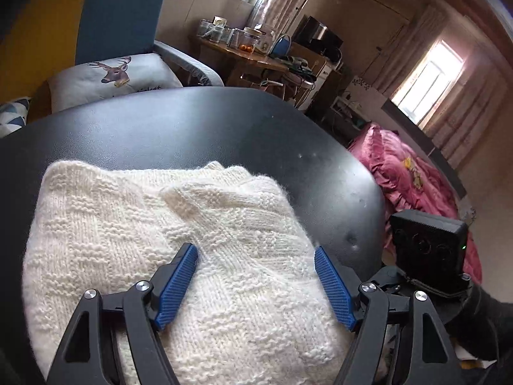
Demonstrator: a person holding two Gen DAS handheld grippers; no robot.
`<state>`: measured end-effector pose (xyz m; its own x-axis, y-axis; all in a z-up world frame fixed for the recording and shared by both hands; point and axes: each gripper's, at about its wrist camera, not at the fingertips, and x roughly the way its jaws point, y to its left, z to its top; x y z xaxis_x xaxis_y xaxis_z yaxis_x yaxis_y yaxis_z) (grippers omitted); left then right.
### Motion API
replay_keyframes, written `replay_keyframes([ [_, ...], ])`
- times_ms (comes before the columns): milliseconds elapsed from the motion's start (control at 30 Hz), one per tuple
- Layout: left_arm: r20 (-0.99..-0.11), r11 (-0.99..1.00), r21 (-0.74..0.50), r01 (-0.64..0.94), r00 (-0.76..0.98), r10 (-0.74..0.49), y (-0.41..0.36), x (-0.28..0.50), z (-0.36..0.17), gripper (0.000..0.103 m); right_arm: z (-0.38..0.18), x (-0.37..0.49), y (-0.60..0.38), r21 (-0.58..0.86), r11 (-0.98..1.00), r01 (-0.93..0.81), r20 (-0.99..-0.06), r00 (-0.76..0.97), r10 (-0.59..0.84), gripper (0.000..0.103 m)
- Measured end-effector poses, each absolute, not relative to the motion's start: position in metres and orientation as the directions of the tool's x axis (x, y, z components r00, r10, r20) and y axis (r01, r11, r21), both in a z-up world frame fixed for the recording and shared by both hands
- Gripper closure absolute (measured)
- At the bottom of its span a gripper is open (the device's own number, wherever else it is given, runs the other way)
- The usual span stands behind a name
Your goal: Fold clothes
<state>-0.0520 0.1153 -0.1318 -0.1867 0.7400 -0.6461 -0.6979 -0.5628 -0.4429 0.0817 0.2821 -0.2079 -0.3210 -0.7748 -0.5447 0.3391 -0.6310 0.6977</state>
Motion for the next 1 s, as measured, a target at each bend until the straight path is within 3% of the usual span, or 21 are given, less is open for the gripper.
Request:
replay_keyframes([
  [33,-0.623,-0.56,-0.465,-0.686,-0.196,0.757,0.108,-0.051,-0.127,0.028,-0.203,0.083,0.288,0.711,-0.631,0.312,-0.541,-0.332,-0.773,0.078],
  [133,-0.551,-0.549,-0.529,-0.648,-0.229,0.802,0.084,-0.046,-0.114,0.028,-0.178,0.085,0.304,0.709,-0.652,0.269,-0.522,-0.422,-0.741,0.073],
  [200,-0.53,-0.565,-0.511,-0.648,-0.28,0.801,0.066,-0.037,-0.104,0.028,-0.166,0.08,0.31,0.723,-0.65,0.234,-0.507,-0.46,-0.729,0.063],
  [267,-0.518,-0.579,-0.492,-0.65,-0.316,0.795,0.05,-0.026,-0.099,0.028,-0.166,0.065,0.309,0.744,-0.644,0.178,-0.52,-0.453,-0.725,0.043],
  [333,-0.527,-0.595,-0.456,-0.662,-0.338,0.78,0.039,-0.014,-0.099,0.028,-0.17,0.05,0.307,0.759,-0.638,0.132,-0.532,-0.441,-0.723,0.036],
  [600,-0.558,-0.59,-0.358,-0.724,-0.341,0.757,0.039,0.026,-0.116,0.028,-0.203,0.01,0.277,0.805,-0.592,0.021,-0.543,-0.376,-0.751,0.036],
  [733,-0.531,-0.547,-0.39,-0.741,-0.305,0.791,0.043,0.029,-0.117,0.028,-0.207,-0.004,0.271,0.76,-0.642,0.104,-0.587,-0.316,-0.746,0.036],
  [800,-0.53,-0.534,-0.395,-0.748,-0.289,0.797,0.046,0.029,-0.12,0.028,-0.2,-0.004,0.262,0.69,-0.707,0.155,-0.647,-0.305,-0.699,0.044],
  [933,-0.512,-0.487,-0.401,-0.776,-0.251,0.822,0.053,0.034,-0.117,0.028,-0.178,0.003,0.24,0.494,-0.836,0.238,-0.761,-0.347,-0.548,0.078],
  [1000,-0.53,-0.457,-0.377,-0.805,-0.217,0.82,0.061,0.04,-0.117,0.028,-0.148,0.012,0.219,0.32,-0.883,0.343,-0.802,-0.398,-0.445,0.084],
])
